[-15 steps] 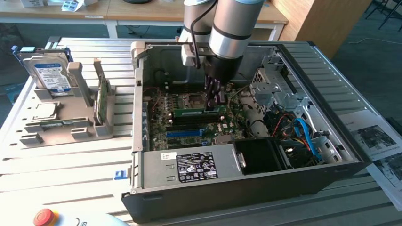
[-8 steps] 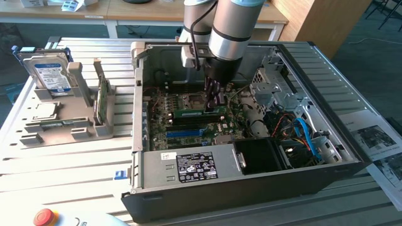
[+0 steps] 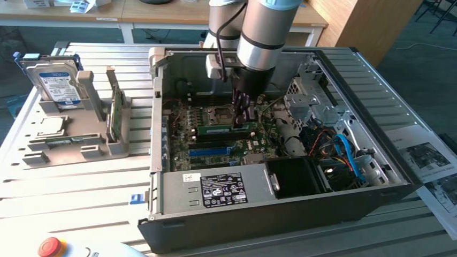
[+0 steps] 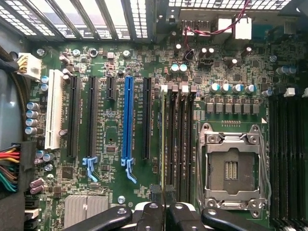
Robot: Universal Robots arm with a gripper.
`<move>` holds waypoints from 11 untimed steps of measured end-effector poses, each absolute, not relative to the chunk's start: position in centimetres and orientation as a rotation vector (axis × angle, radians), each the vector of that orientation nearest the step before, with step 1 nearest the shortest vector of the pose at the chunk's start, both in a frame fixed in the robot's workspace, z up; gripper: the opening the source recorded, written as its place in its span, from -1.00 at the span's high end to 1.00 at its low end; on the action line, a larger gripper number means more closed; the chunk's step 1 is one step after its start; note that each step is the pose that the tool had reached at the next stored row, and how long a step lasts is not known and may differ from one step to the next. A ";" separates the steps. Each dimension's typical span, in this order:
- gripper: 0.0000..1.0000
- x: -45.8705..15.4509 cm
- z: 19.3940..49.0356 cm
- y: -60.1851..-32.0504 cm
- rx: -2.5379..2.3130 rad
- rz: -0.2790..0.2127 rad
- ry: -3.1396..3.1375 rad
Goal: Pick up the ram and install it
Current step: 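Insert the ram into the slot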
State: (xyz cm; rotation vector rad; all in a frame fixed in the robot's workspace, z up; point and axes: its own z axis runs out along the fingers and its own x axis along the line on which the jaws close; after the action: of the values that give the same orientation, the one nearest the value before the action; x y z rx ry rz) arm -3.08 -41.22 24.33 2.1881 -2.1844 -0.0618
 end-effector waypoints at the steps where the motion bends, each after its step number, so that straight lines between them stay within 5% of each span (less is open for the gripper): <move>1: 0.76 -3.1 24.3 -41.2 2.188 -0.062 -2.185; 11: 0.76 -3.1 24.1 -41.2 2.182 -0.062 -2.191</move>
State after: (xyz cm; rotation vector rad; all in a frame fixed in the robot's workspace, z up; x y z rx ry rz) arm -3.08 -41.22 24.13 2.1816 -2.1911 -0.0621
